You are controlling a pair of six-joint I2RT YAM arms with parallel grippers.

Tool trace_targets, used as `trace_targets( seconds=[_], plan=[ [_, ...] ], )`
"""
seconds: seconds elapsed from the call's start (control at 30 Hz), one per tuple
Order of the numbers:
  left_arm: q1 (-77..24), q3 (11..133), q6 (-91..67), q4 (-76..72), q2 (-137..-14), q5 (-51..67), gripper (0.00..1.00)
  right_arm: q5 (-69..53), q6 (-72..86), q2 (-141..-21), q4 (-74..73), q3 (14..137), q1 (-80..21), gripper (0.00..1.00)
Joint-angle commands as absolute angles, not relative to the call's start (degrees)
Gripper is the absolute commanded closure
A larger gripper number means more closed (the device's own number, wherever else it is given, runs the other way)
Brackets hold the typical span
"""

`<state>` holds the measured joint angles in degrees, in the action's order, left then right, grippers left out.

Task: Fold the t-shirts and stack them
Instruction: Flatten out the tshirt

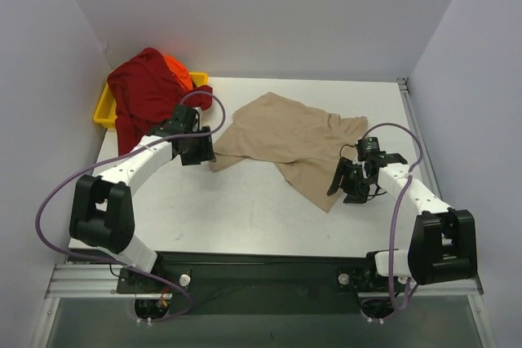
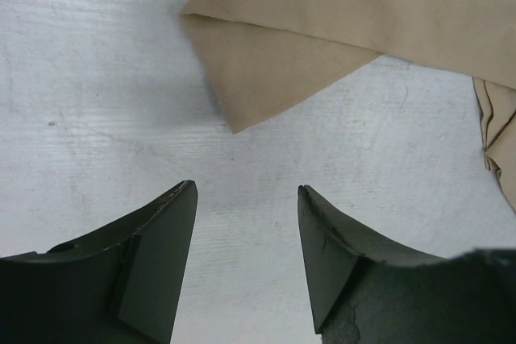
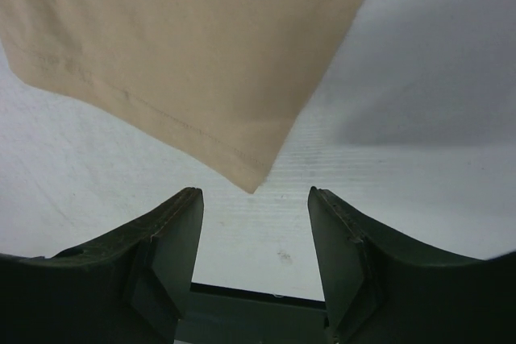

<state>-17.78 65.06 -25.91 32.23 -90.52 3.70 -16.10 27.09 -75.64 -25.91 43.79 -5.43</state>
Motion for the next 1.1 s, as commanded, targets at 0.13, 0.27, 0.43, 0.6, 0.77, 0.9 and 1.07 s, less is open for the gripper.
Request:
trace_targets(
  seconds=[0.13, 0.27, 0.43, 0.6, 0.77, 0.9, 1.07],
  plan=[
    [-15.73, 62.67, -26.37, 28.56, -85.70, 3.51, 0.37, -16.87, 29.18, -77.34, -28.48, 40.96, -8.17, 0.48],
    [-15.38, 61.96, -26.54, 28.74, -85.34, 3.51, 0.37, -16.79, 29.09, -79.36, -28.39, 40.87, -9.93, 0.50],
    [-14.94, 61.70, -26.89, 28.48, -85.60, 3.87, 0.37, -15.65, 28.22, -81.73, -28.30, 41.40, -12.57, 0.52],
    [-14.68, 61.70, -27.25, 28.39, -86.31, 4.04, 0.37, -15.47, 27.42, -84.37, -28.13, 42.18, -13.27, 0.55],
    [-14.68, 61.00, -28.04, 28.21, -86.13, 3.87, 0.37, -14.07, 26.81, -86.66, -27.95, 43.24, -14.50, 0.59],
    [-14.68, 60.38, -27.86, 28.04, -85.52, 3.52, 0.37, -12.84, 27.33, -87.45, -27.34, 43.33, -14.68, 0.63],
    [-14.59, 60.29, -26.20, 28.74, -85.96, 3.34, 0.37, -11.87, 27.69, -88.59, -26.28, 43.77, -15.20, 0.69]
  ],
)
